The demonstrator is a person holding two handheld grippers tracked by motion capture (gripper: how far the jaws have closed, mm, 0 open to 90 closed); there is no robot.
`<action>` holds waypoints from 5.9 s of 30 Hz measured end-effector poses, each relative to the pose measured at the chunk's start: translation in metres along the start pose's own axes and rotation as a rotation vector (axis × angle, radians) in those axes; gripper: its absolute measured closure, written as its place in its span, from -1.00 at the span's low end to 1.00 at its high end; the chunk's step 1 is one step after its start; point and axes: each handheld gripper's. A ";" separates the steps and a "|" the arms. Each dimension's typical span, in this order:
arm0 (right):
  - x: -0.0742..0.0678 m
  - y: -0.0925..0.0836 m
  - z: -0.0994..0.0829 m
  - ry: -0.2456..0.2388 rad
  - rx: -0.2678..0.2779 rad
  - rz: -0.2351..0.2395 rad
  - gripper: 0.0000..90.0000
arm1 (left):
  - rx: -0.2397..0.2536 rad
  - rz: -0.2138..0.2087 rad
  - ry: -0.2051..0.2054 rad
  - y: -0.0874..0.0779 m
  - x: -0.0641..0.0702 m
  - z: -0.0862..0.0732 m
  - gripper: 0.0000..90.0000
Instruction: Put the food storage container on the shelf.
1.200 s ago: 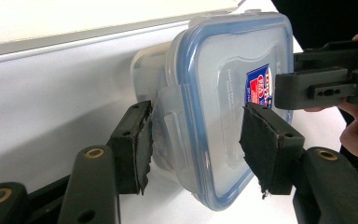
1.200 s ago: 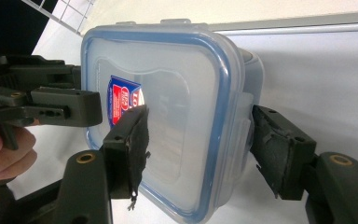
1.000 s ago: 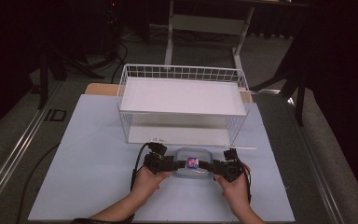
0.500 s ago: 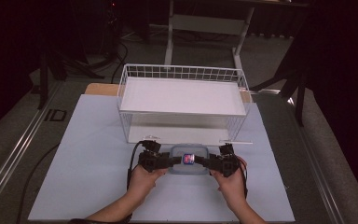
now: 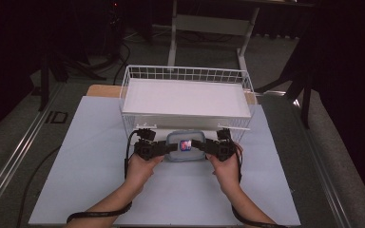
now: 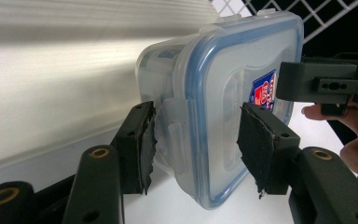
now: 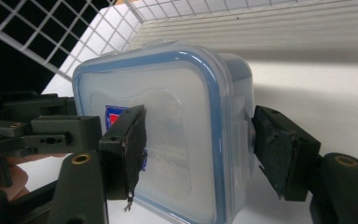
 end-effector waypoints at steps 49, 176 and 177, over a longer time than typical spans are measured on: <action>0.023 0.043 0.016 0.012 0.113 -0.076 -0.27 | 0.117 0.014 0.031 0.025 -0.043 0.024 -0.06; -0.028 0.071 -0.003 -0.336 0.077 -0.184 0.43 | 0.140 0.061 0.364 -0.052 0.000 -0.103 -0.98; -0.029 0.069 -0.004 -0.338 0.082 -0.178 0.31 | 0.140 0.062 0.365 -0.052 0.001 -0.103 -0.98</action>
Point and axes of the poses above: each handheld gripper's, and its own axes: y roughly forward along the jaws, z roughly out of its top, x roughly to its right, and after that the axes turned 11 degrees about -x, right-handed
